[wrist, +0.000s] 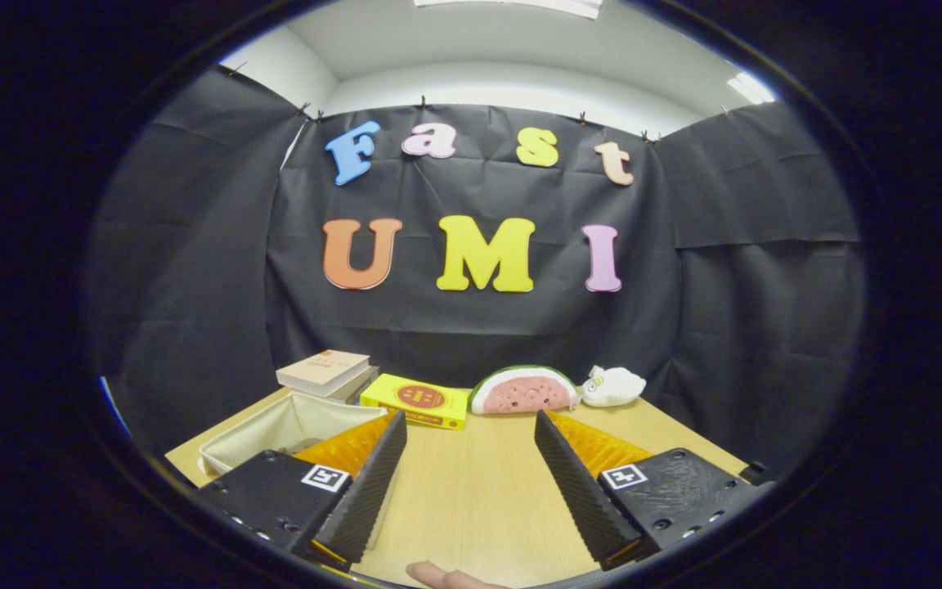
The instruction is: Open the storage box then place both shoes into the box .Put the left shoe in first, then the right shoe, with the right side of both shoes facing outward in a uniform manner.
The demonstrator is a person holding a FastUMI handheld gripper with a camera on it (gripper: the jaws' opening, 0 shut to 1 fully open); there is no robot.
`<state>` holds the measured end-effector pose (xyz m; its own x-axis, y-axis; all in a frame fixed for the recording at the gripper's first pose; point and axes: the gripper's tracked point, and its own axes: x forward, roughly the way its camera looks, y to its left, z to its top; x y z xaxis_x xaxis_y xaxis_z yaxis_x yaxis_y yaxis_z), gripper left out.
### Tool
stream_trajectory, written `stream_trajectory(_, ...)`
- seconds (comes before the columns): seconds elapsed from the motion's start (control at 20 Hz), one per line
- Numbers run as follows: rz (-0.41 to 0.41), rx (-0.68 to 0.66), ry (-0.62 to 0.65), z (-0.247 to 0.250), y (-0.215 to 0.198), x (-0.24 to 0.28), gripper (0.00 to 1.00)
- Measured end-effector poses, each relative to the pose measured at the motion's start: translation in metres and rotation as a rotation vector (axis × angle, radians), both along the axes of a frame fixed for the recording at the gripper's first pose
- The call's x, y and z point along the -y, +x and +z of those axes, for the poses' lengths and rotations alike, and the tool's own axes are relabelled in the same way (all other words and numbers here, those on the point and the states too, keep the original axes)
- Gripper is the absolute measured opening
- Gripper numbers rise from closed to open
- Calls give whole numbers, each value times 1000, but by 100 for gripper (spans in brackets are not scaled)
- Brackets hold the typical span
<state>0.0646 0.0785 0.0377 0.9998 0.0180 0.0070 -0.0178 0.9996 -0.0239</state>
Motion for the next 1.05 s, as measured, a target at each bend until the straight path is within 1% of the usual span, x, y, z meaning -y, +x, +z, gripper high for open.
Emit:
stream_trajectory(0.15, 8, 18, 7, -7, -7, 10, 96)
stream_trajectory(0.3, 8, 19, -19, -18, -15, 13, 96)
stream_trajectory(0.45, -10, 12, -56, -31, -18, 22, 97)
stream_trajectory(0.6, -24, 10, -65, -38, -18, 33, 96)
stream_trajectory(0.7, -57, 13, -68, -38, -17, 45, 96)
stream_trajectory(0.85, -83, 26, -56, -38, -17, 56, 95)
stream_trajectory(0.95, -128, 38, -74, -38, -15, 67, 96)
stream_trajectory(1.05, -143, 47, -94, -39, -15, 66, 96)
